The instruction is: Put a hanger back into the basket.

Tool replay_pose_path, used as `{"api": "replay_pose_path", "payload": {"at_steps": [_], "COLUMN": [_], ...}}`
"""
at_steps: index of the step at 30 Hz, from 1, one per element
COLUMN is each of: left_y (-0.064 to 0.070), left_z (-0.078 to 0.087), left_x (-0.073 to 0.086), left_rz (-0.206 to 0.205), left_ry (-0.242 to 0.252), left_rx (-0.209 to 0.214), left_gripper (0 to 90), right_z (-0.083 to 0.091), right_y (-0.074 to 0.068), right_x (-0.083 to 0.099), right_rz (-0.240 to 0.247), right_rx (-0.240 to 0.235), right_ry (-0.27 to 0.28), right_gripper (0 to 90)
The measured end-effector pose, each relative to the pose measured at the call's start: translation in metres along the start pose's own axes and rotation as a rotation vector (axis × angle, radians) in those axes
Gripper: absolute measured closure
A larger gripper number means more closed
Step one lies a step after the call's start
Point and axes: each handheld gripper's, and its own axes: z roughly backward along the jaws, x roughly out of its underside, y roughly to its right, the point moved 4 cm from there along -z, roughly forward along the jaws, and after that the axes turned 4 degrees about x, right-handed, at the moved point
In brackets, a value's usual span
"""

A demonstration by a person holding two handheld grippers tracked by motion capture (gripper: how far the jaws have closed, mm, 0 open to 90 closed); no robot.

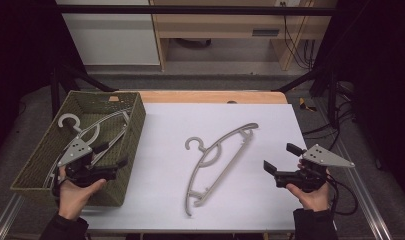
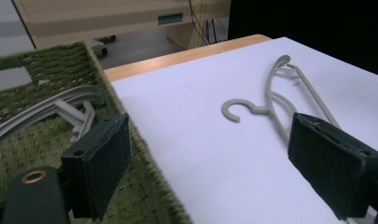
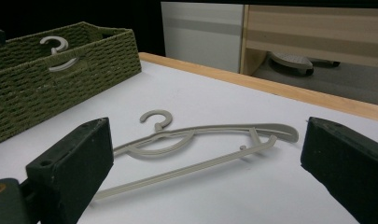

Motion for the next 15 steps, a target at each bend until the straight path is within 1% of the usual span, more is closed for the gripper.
{"api": "replay_pose_path", "payload": {"at_steps": [2,4,6,8,11,15], "left_y": [0.008,0.014,0.02,0.027,0.038,0.053], "left_z": [-0.003,-0.005,-0.007,-0.011,-0.018,-0.031], "left_x": [0.0,0.0,-0.002,-0.001,0.0,0.004], "left_rz": [-0.012,-0.027,-0.033,-0.035,-0.05,-0.071], "left_ry": [0.011,0.001,0.004,-0.007,-0.028,-0.073], "left_rx": [0.008,0.017,0.031,0.048,0.067,0.098], "left_gripper": [12.7,12.2,11.7,11.6,11.4,11.3], "right_z": [0.001,0.001,0.002,0.002,0.001,0.001], "right_y": [0.0,0.001,0.0,0.0,0.001,-0.001], "right_x": [0.0,0.0,-0.001,-0.001,0.0,0.0], "right_rz": [0.001,0.004,0.005,0.005,0.002,0.004], "right_rx": [0.001,0.002,0.002,0.001,0.004,0.001], "right_ry": [0.001,0.005,0.007,0.007,0.003,0.001], "right_gripper": [2.6,2.6,2.6,2.5,2.5,2.5]}}
